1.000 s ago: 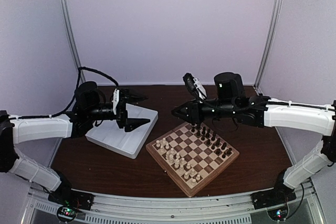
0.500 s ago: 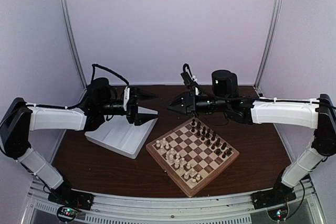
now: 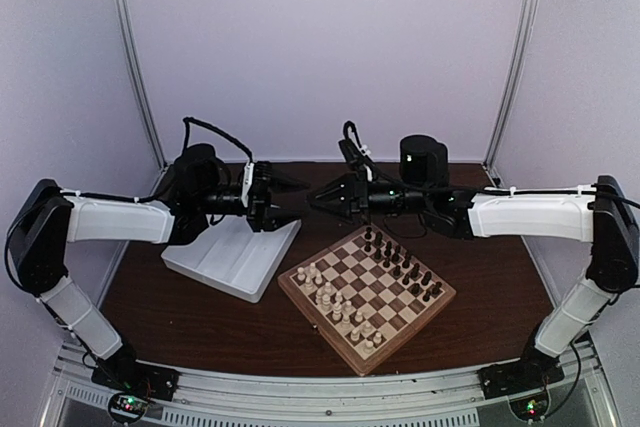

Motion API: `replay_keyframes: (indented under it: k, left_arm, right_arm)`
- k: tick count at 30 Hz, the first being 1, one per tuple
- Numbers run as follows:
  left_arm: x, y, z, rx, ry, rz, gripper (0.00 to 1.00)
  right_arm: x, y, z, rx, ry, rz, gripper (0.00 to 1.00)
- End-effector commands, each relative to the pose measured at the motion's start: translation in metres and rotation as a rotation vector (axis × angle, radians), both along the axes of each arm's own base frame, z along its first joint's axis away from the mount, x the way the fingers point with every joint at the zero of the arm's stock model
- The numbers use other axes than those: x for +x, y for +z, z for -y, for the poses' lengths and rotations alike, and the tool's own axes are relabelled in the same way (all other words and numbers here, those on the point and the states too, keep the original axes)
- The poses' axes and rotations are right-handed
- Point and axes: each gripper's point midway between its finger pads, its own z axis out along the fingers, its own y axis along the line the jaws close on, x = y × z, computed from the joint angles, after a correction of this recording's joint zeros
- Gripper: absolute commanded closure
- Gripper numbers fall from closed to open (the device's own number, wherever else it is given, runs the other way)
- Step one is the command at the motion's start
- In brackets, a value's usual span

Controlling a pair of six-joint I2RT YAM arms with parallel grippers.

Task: Set up the chess pieces on the board
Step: Adjust the chess piece.

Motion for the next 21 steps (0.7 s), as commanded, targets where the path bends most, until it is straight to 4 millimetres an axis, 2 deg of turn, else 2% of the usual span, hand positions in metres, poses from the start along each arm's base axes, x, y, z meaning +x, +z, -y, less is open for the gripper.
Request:
replay_keyframes:
  k: [1,13,15,18,21]
  left_arm:
    - [-0.0049,0.0189,0.0072,-0.047,-0.060,0.034,0.54]
    - [-0.0058,0.0160,0.0108,-0.037,-0.095,0.006,0.81]
    - [-0.0059,0.0155,0.0114,-0.034,-0.099,0.004,0.85]
    - [-0.0064,0.0152,0.0117,-0.028,-0.105,-0.002,0.98]
    - [-0.0057,0.0145,0.0119,-0.021,-0.101,-0.009,1.00]
  right_arm:
    - [0.0029,0.0155,-0.0036,0.058,0.016,0.023,0.91]
    - [0.0022,0.0144,-0.0044,0.074,0.022,0.014,0.89]
    - [0.0029,0.0146,-0.0044,0.075,0.021,0.014,0.86]
    - [0.0027,0.0145,-0.0045,0.074,0.021,0.014,0.81]
    - [0.0037,0.0150,-0.0032,0.070,0.013,0.020,0.73]
